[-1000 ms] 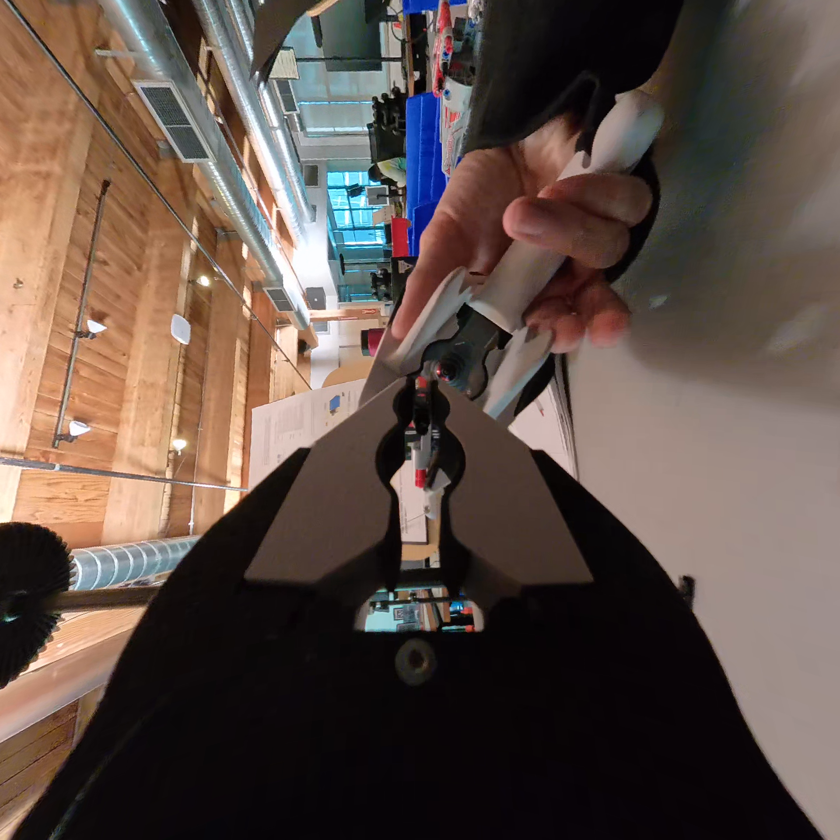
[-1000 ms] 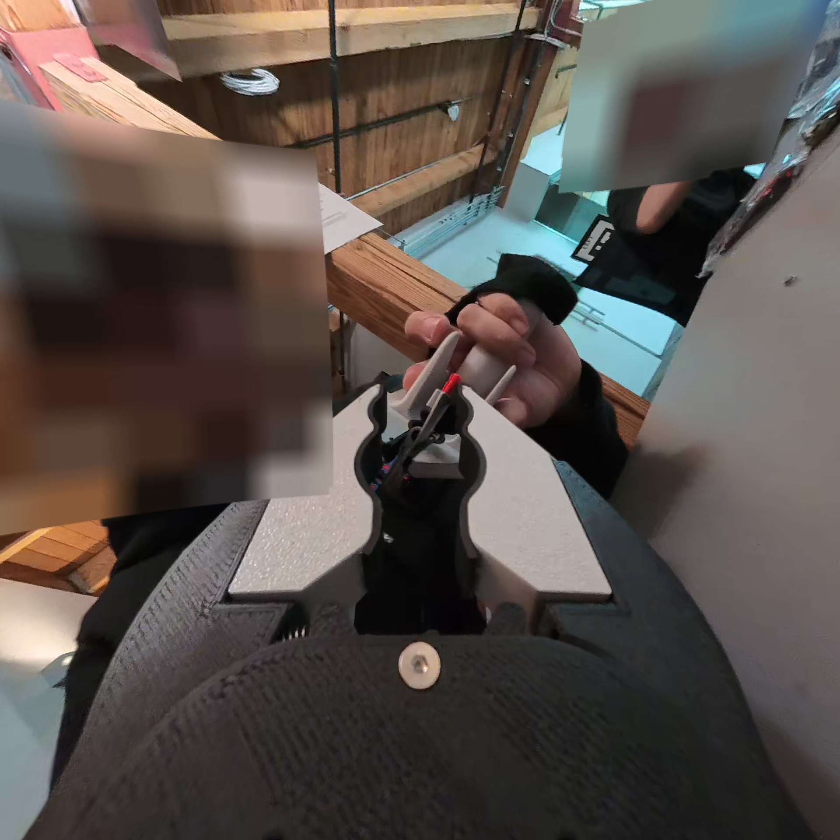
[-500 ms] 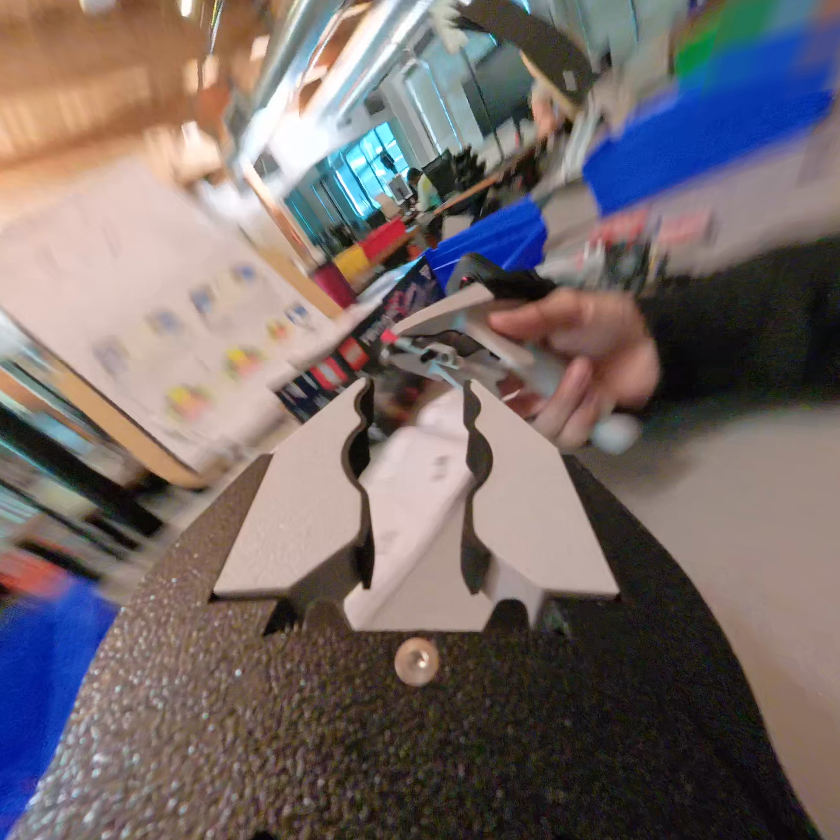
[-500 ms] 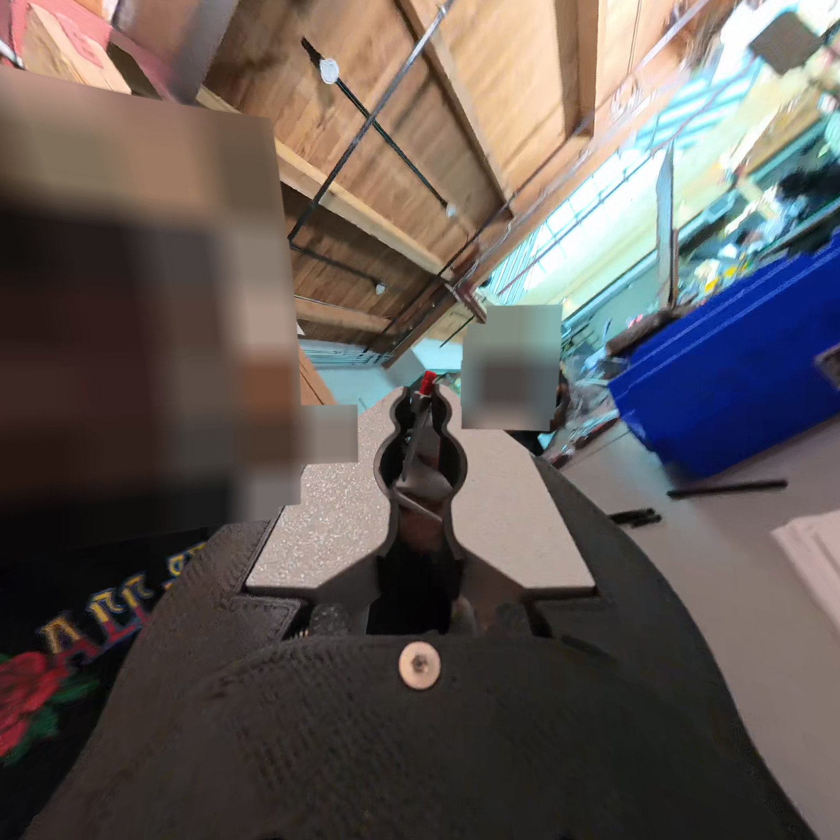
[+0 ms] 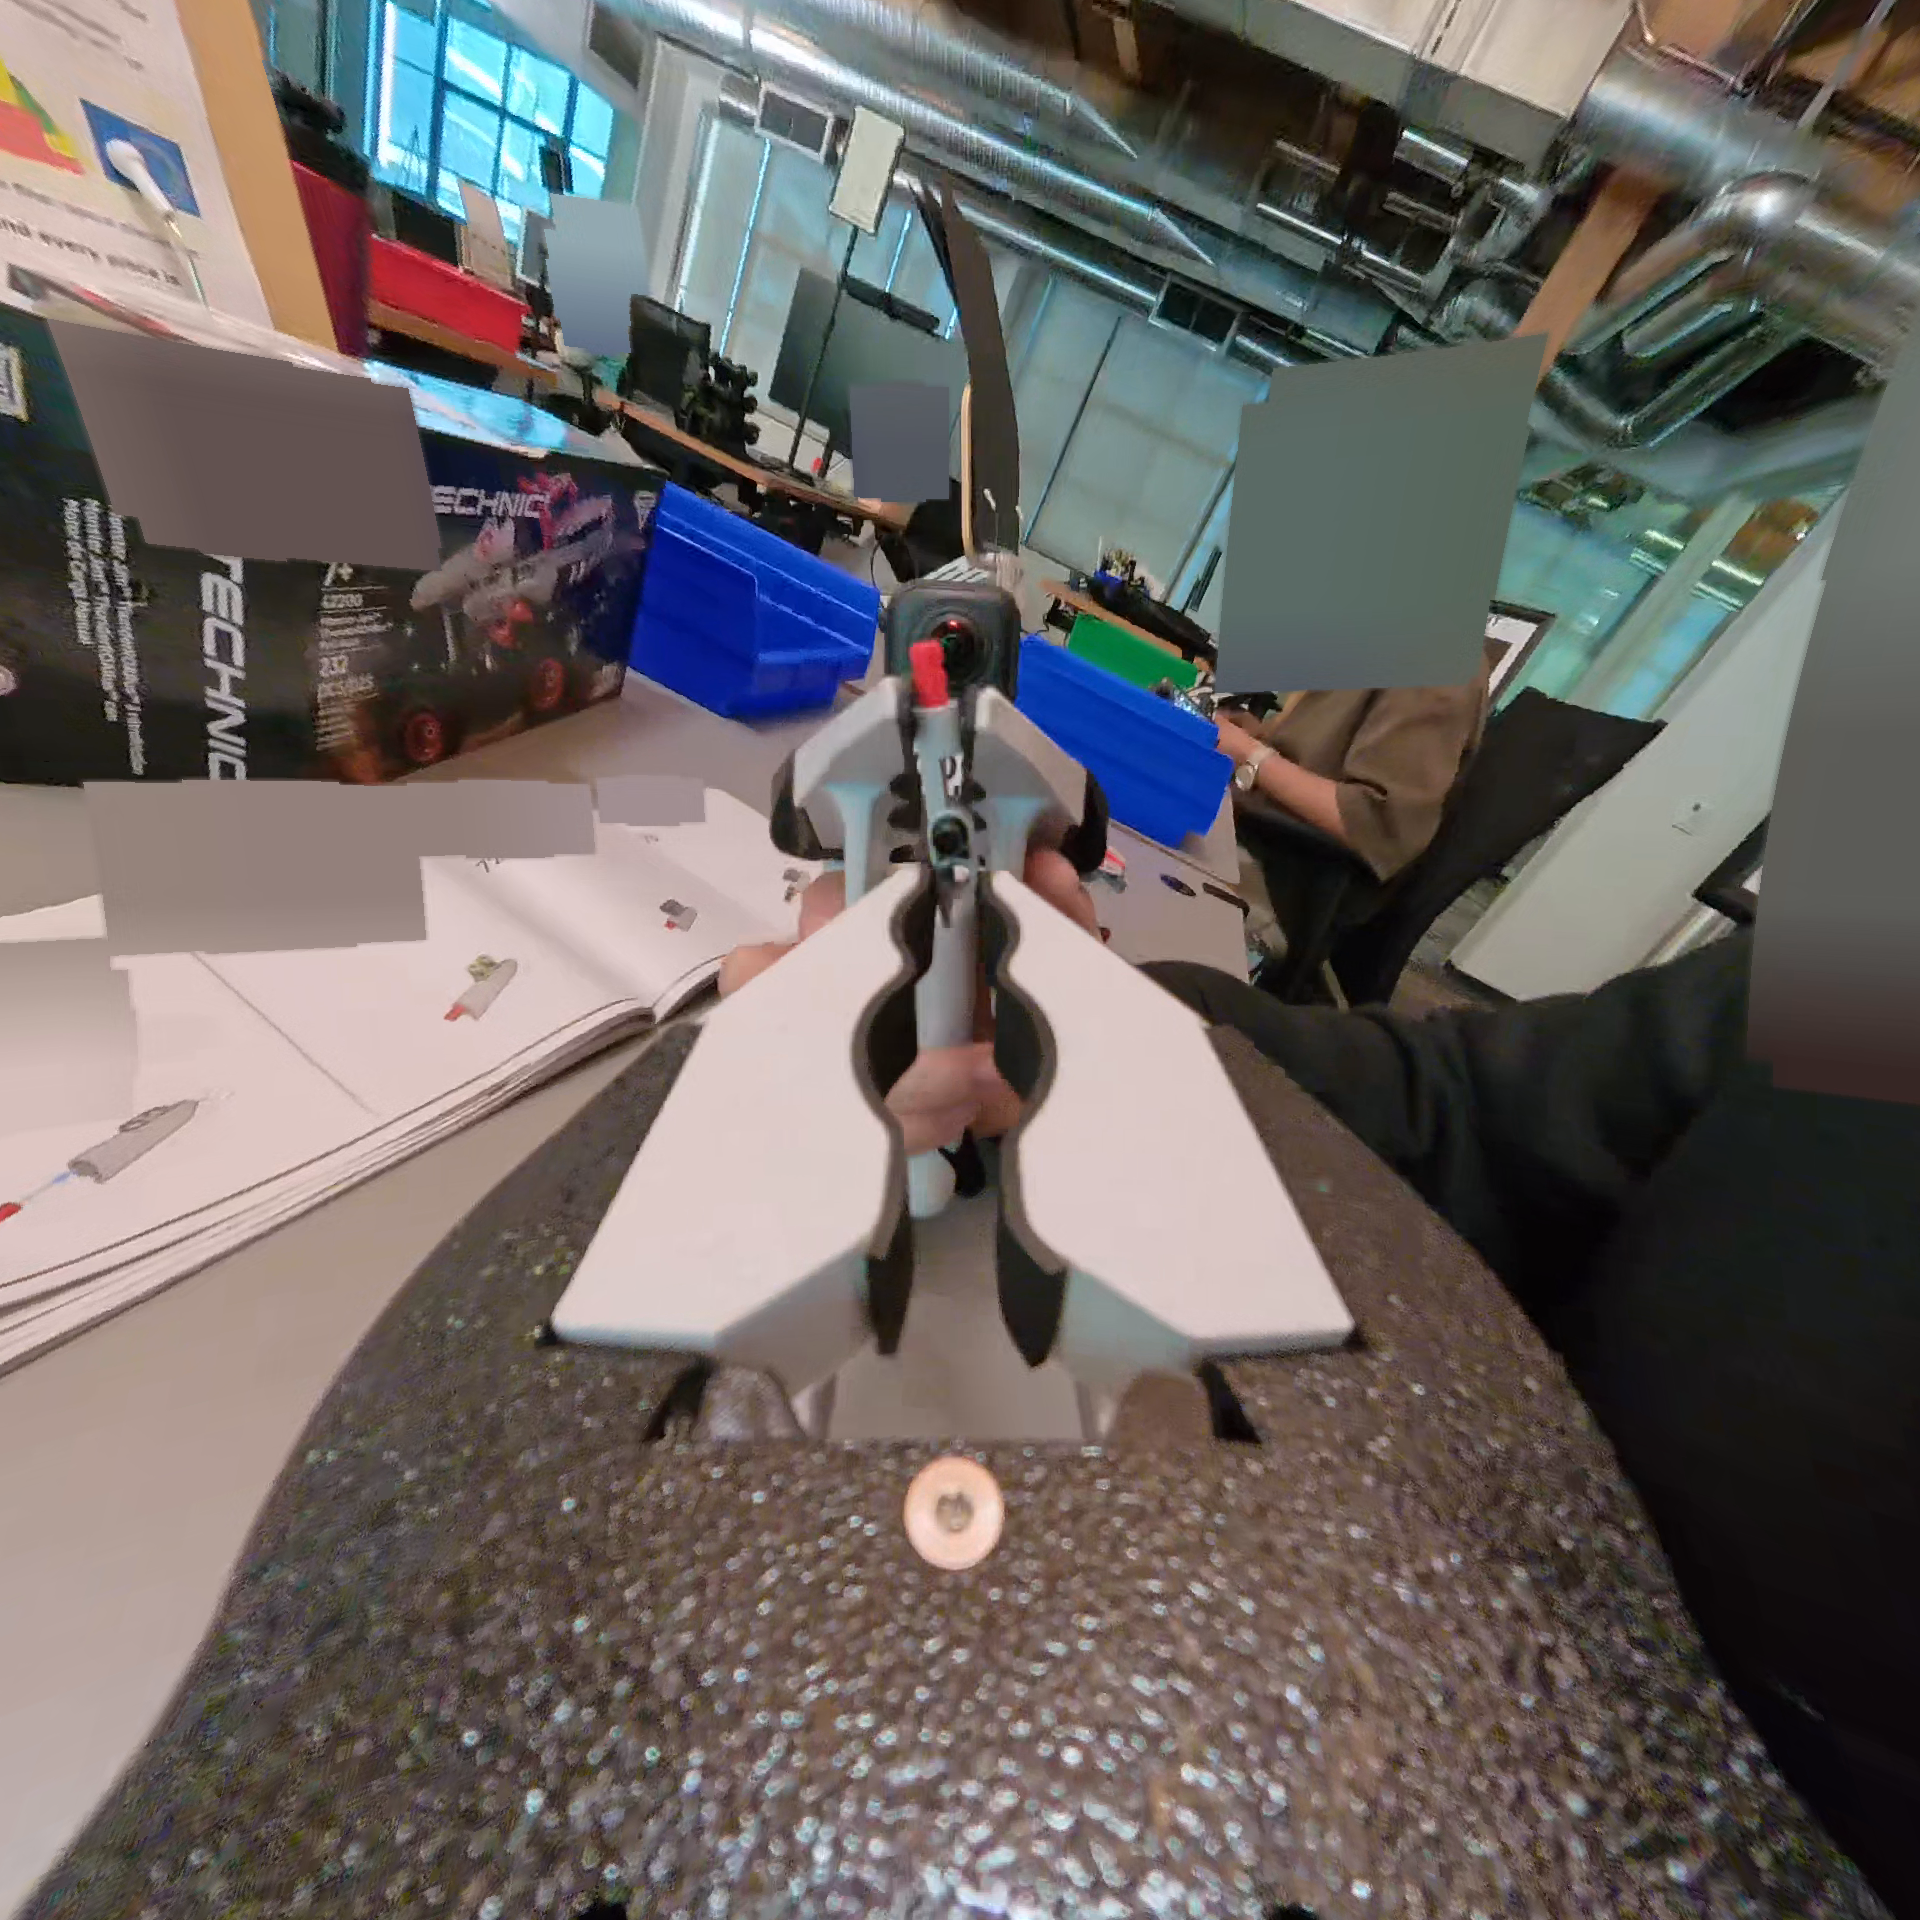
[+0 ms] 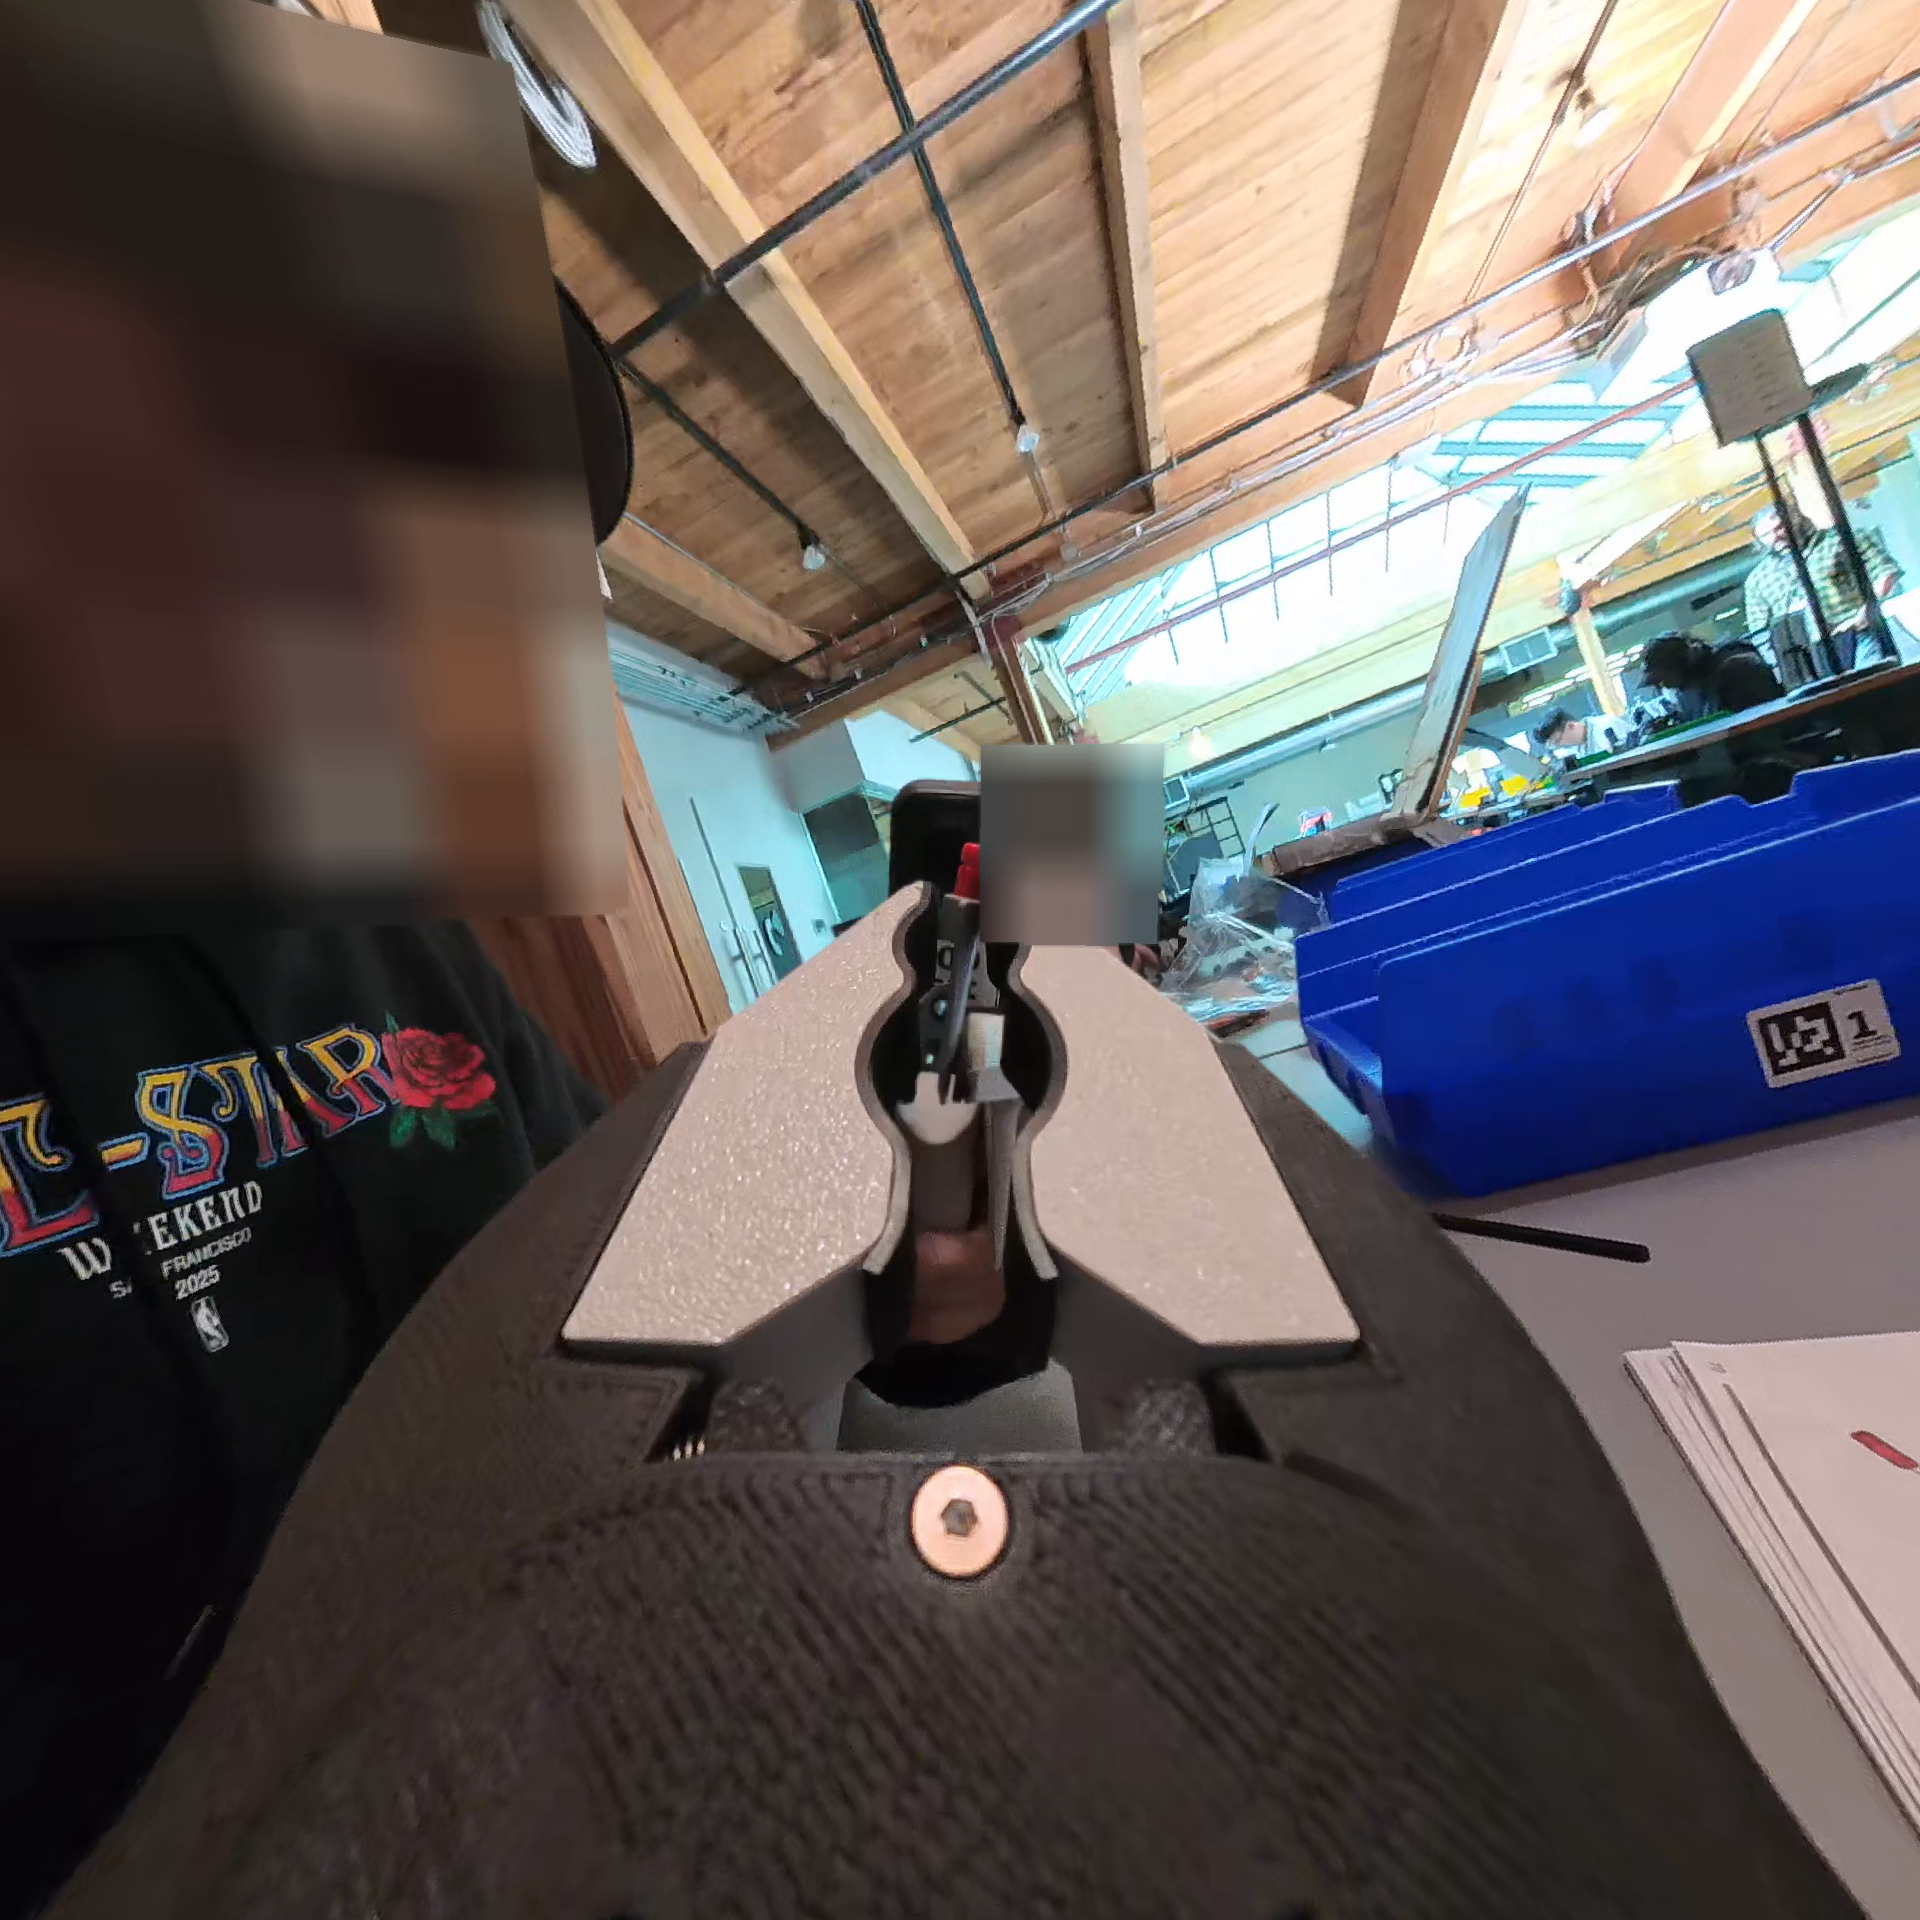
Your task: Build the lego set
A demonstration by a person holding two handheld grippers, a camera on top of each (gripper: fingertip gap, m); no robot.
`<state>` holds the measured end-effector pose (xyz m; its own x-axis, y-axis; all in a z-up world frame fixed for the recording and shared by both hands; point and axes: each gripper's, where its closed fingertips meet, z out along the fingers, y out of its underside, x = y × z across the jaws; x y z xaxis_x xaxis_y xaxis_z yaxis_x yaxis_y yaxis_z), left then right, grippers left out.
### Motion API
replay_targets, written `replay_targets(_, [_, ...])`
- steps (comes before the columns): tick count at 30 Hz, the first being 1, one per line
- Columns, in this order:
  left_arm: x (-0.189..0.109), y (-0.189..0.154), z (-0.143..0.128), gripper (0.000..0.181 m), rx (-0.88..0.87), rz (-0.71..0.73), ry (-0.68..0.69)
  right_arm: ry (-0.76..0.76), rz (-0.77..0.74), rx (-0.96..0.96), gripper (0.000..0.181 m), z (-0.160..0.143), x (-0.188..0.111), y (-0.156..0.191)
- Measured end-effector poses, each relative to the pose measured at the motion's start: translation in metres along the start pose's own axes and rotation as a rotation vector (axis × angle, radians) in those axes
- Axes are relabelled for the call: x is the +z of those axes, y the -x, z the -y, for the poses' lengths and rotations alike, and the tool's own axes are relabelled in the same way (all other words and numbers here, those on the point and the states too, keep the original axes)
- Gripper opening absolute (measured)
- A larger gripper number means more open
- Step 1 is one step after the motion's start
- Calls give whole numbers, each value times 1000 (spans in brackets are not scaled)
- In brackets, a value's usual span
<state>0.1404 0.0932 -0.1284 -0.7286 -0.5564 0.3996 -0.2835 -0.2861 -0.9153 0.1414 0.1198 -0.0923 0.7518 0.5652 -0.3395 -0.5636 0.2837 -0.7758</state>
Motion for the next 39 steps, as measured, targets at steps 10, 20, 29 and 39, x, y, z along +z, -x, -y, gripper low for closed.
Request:
replay_targets(10, [-16,19,0,3,163,63,45,165,-80,-47,12,-17,-7,-11])
replay_targets(20, [-14,23,-12,6,146,40,96,283,-131,-102,5,-36,-8,-18])
replay_targets(29, [-99,76,-75,19,361,108,612,561,-407,-89,6,-58,-51,-52])
replay_targets(39, [-98,90,-108,16,505,92,785,879,-454,-192,5,-96,-55,-62])
